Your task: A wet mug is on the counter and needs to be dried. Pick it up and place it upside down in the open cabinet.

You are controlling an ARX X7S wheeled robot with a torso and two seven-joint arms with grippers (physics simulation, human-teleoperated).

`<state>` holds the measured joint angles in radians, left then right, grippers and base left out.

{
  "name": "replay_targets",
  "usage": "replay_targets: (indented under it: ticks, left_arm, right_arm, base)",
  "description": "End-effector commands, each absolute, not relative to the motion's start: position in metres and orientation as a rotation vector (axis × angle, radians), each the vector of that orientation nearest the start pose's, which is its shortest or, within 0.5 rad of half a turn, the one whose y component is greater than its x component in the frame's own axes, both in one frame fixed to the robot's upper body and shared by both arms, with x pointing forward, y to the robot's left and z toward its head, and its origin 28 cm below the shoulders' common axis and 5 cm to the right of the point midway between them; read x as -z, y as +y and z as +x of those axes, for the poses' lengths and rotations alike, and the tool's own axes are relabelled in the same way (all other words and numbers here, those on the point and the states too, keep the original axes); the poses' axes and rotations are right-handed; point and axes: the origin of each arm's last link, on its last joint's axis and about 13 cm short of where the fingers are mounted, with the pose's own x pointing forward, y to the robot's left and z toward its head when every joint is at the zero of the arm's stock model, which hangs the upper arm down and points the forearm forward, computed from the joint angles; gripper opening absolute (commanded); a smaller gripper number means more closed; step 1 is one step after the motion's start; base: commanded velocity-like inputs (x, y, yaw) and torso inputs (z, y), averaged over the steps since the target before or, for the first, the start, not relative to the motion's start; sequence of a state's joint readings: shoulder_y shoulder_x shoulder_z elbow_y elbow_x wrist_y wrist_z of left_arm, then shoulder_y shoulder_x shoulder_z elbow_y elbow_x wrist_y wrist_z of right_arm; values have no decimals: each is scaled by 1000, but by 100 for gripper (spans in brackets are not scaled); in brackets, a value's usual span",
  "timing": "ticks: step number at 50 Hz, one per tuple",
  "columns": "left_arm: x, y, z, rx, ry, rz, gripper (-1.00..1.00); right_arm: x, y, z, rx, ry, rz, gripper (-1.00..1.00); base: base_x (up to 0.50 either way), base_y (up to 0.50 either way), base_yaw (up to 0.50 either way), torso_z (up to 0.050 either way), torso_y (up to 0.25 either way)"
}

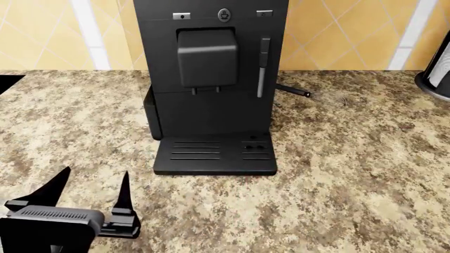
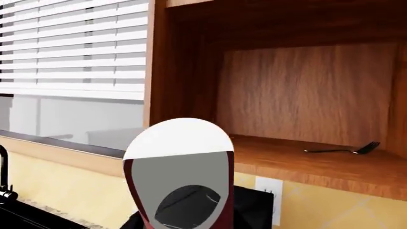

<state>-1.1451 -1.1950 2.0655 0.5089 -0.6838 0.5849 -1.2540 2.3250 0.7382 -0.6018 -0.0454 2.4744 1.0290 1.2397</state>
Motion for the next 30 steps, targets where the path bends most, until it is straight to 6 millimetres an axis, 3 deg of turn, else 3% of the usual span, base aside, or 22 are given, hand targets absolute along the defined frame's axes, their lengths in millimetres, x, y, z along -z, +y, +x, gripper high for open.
replay_targets:
  ticks: [1,13,30]
  left_arm:
    - [-120,262,152,20,-126,110,100]
    - [-122,261,149,2,-121,103,100]
    - [-119,261,149,-15,-117,109,100]
  right_arm:
    - [-534,-129,103,-301,-354,24,-100]
    - [-559,-133,127,-194,-392,74,-100]
    - [-580,-135,199,10,-309,124,-100]
  base:
    - [0,0,0,0,0]
    - [0,0,0,0,0]
    - [0,0,0,0,0]
